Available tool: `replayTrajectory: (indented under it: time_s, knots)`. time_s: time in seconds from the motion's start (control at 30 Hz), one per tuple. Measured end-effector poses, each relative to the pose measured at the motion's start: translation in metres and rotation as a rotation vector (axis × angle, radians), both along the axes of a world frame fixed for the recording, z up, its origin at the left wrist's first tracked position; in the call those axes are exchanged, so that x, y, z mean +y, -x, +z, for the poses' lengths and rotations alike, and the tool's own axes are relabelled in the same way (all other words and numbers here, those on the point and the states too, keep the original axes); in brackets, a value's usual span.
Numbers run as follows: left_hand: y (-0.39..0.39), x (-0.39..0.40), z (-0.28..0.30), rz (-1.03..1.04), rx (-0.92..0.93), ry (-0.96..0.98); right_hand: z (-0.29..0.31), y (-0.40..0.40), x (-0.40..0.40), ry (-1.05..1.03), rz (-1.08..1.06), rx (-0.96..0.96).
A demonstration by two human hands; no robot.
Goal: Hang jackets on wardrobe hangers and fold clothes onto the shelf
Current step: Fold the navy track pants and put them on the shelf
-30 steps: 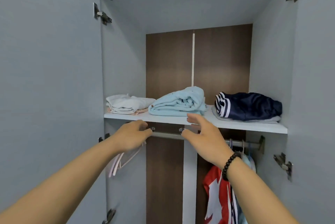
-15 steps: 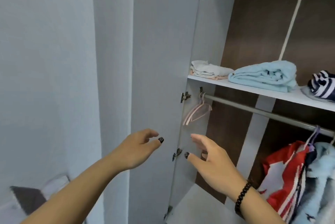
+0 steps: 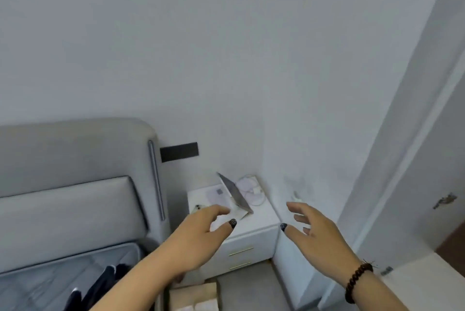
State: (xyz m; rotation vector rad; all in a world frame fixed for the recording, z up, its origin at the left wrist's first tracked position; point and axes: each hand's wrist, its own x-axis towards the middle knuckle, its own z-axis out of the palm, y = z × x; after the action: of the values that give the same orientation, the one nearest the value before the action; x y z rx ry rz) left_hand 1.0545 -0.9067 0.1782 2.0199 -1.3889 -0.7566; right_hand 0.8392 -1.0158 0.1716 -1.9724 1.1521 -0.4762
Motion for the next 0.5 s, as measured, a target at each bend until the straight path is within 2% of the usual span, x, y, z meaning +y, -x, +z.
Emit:
replayTrajectory:
  time_s: [0.23, 0.5]
  knots:
    - [-0.131, 0.109, -0.068, 0.224, 0.101, -0.165, -0.070, -0.181, 0.071, -0.107, 0.303, 0.152]
    - [-0.216, 0.204, -0.184, 0.496, 0.218, -0.300, -0.159, -0.317, 0.134, -0.087, 0.682, 0.419]
